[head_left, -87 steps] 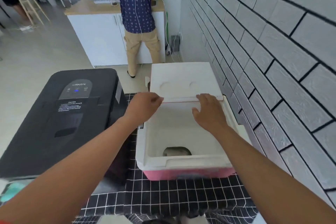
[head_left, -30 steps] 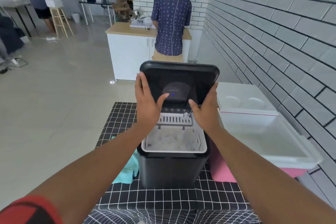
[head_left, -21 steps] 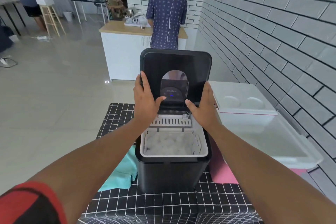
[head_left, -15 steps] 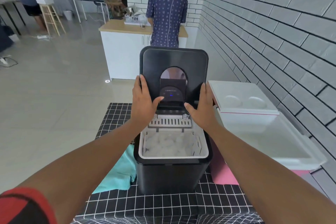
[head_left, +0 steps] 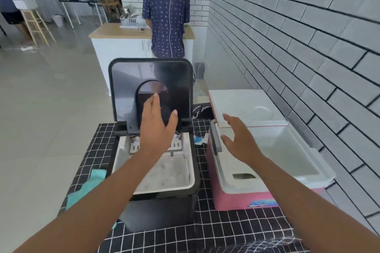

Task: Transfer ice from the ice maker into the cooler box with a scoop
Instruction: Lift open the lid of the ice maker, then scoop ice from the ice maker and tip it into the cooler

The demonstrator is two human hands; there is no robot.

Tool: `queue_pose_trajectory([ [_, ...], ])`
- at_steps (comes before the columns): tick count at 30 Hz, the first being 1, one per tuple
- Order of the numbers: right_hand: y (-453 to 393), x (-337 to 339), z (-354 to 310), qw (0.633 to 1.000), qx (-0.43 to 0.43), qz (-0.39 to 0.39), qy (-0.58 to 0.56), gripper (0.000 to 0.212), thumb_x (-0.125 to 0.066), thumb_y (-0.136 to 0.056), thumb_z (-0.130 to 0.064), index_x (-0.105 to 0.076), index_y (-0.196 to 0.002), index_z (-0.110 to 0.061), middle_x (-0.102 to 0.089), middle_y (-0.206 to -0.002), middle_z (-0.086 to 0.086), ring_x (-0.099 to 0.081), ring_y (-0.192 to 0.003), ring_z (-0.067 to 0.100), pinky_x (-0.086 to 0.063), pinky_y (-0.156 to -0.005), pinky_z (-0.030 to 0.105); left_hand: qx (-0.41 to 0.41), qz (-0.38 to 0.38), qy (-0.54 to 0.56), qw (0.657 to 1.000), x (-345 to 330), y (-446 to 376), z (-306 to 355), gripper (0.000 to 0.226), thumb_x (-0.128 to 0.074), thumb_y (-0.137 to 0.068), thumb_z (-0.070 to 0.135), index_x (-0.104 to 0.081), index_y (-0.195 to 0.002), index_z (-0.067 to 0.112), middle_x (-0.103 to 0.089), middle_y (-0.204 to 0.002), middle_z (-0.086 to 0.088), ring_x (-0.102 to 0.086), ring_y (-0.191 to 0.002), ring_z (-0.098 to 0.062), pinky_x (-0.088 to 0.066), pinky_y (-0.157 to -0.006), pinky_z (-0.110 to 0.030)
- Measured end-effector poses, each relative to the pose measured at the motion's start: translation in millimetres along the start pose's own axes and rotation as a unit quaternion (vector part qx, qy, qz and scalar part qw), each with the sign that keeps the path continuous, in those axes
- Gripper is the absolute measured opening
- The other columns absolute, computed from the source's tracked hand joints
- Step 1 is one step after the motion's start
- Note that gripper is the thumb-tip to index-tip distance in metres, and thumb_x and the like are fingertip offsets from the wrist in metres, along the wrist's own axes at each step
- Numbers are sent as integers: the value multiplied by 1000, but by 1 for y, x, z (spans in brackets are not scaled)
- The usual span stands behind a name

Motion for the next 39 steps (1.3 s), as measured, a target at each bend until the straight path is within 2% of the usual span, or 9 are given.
queue_pose_trajectory([
  [5, 8, 38, 77, 998, -19, -24, 49, 51, -64, -86, -19, -49, -134, -26, -58, -118, -11, -49, -116, 11, -38, -101, 26, -43, -106, 29, 993, -80, 30, 69, 56, -48, -96, 43, -37, -146, 17, -40, -145, 3, -37, -130, -8, -26, -105, -19],
  [11, 16, 39, 162, 985, -56, -151, 57, 35, -63, -87, -22, -62, -122, -21, -64, -99, -11, -58, -102, 13, -40, -91, 21, -30, -275, -45, 960, -180, 84, 84, 59, -48, -96, 46, -35, -143, 14, -35, -145, -6, -28, -138, -21, -21, -116, -29],
  [15, 18, 19, 203, 951, -78, -287, 87, 35, -63, -88, -30, -62, -121, -20, -64, -102, -6, -58, -102, 14, -44, -93, 27, 49, -261, -178, 948, -206, 109, 78, 79, -47, -94, 48, -17, -149, 0, -14, -155, -19, -10, -146, -31, -16, -120, -41],
  [19, 13, 2, 225, 926, -74, -356, 105, 35, -63, -87, -34, -62, -120, -20, -61, -97, -10, -55, -98, 11, -41, -84, 24, 67, -261, -184, 945, -214, 117, 73, 80, -47, -94, 16, 6, -150, -5, 10, -160, -17, 10, -149, -26, -3, -121, -32],
  [23, 12, -16, 245, 915, -88, -381, 97, 35, -62, -88, -36, -62, -120, -23, -64, -106, -7, -56, -100, 12, -45, -90, 28, 83, -250, -177, 948, -214, 122, 68, 77, -47, -87, -6, -4, -151, -3, 7, -161, -18, 2, -150, -25, -12, -121, -30],
  [26, 16, -21, 258, 914, -98, -380, 101, 33, -61, -88, -34, -62, -119, -24, -63, -109, -7, -52, -103, 11, -43, -89, 26, 108, -238, -172, 950, -212, 126, 67, 71, -47, -87, -9, -15, -149, 1, 2, -161, -18, -14, -147, -31, -31, -114, -38],
  [29, 23, -21, 263, 911, -95, -388, 106, 35, -63, -86, -32, -61, -120, -25, -63, -108, -8, -52, -103, 10, -42, -87, 25, 101, -230, -185, 950, -211, 130, 69, 70, -48, -88, -8, -16, -150, 1, -2, -161, -16, -15, -148, -29, -31, -114, -33],
  [35, 49, -36, 255, 847, -65, -509, 137, 41, -73, -78, -31, -61, -117, -23, -51, -97, -11, -46, -92, 9, -40, -77, 24, 98, -218, -182, 954, -204, 138, 74, 69, -47, -90, -8, -17, -151, 3, -1, -162, -10, -15, -148, -26, -32, -112, -30],
  [39, 60, -44, 252, 815, -53, -550, 174, 41, -73, -76, -28, -62, -115, -22, -52, -101, -8, -52, -95, 14, -48, -83, 30, 103, -216, -178, 954, -202, 142, 75, 67, -47, -91, -6, -18, -151, 5, -2, -162, -9, -18, -147, -27, -39, -110, -38],
])
Point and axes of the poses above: each hand's wrist, its own y-axis away from the middle knuckle, its own x-axis out of the back of the hand, z = x × y, the point moved 6 cm from there along -y, towards the middle knuckle
